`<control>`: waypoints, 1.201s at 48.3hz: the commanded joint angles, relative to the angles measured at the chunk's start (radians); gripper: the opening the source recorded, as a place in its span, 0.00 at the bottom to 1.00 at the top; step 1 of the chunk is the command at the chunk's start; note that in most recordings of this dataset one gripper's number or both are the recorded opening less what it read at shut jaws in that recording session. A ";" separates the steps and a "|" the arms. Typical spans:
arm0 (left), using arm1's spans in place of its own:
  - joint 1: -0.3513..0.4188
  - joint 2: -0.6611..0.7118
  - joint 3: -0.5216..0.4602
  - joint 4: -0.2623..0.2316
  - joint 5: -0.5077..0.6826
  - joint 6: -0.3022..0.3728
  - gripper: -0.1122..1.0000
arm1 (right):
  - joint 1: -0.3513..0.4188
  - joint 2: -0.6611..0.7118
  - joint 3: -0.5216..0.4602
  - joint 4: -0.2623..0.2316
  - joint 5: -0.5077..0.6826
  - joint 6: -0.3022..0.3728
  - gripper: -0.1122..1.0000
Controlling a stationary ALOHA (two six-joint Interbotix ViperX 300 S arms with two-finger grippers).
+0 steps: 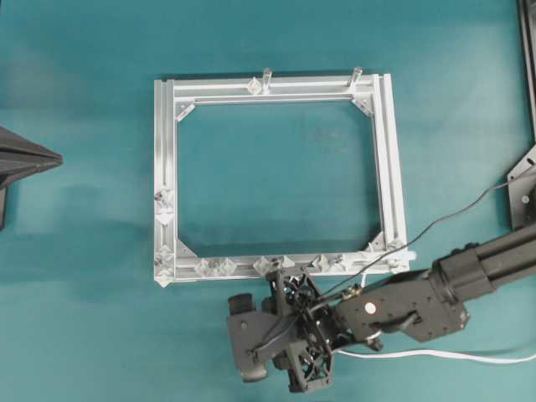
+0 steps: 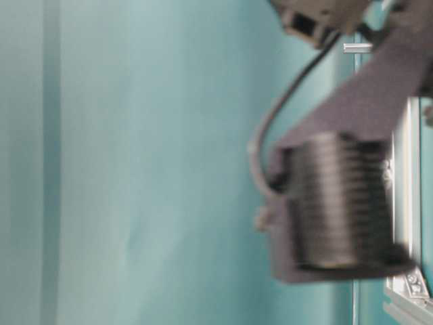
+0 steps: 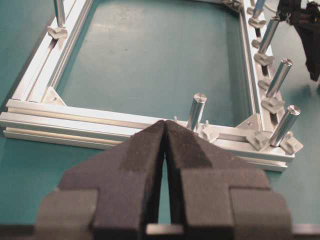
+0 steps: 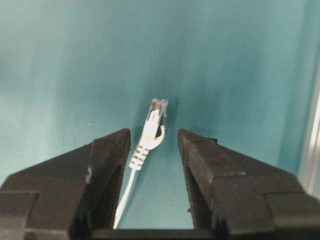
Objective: Move the cable alternately left and right between 8 closely spaced pins so it hooks onto each one.
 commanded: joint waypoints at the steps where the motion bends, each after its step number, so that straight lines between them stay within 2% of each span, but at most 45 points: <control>1: -0.003 0.014 -0.014 0.002 -0.011 -0.011 0.10 | 0.009 -0.015 -0.025 0.003 -0.008 0.002 0.49; 8: -0.002 0.014 -0.014 0.002 -0.009 -0.011 0.10 | 0.011 -0.017 -0.034 0.002 0.006 0.002 0.22; 20: -0.002 0.014 -0.014 0.003 -0.009 -0.011 0.10 | 0.015 -0.051 -0.060 0.003 0.117 0.006 0.22; 25: -0.002 0.014 -0.014 0.002 -0.009 -0.011 0.10 | 0.015 -0.081 -0.060 0.002 0.181 0.044 0.22; 29: -0.003 0.012 -0.014 0.002 -0.009 -0.011 0.10 | 0.015 -0.109 -0.052 0.002 0.235 0.123 0.22; 37: -0.003 0.012 -0.012 0.003 -0.011 -0.011 0.10 | 0.017 -0.173 0.002 -0.005 0.333 0.347 0.22; 53: -0.002 0.011 -0.012 0.002 -0.011 -0.011 0.10 | 0.052 -0.342 0.164 -0.021 0.422 0.749 0.22; 58: -0.003 0.011 -0.012 0.002 -0.009 -0.011 0.10 | 0.057 -0.399 0.216 -0.057 0.465 0.902 0.22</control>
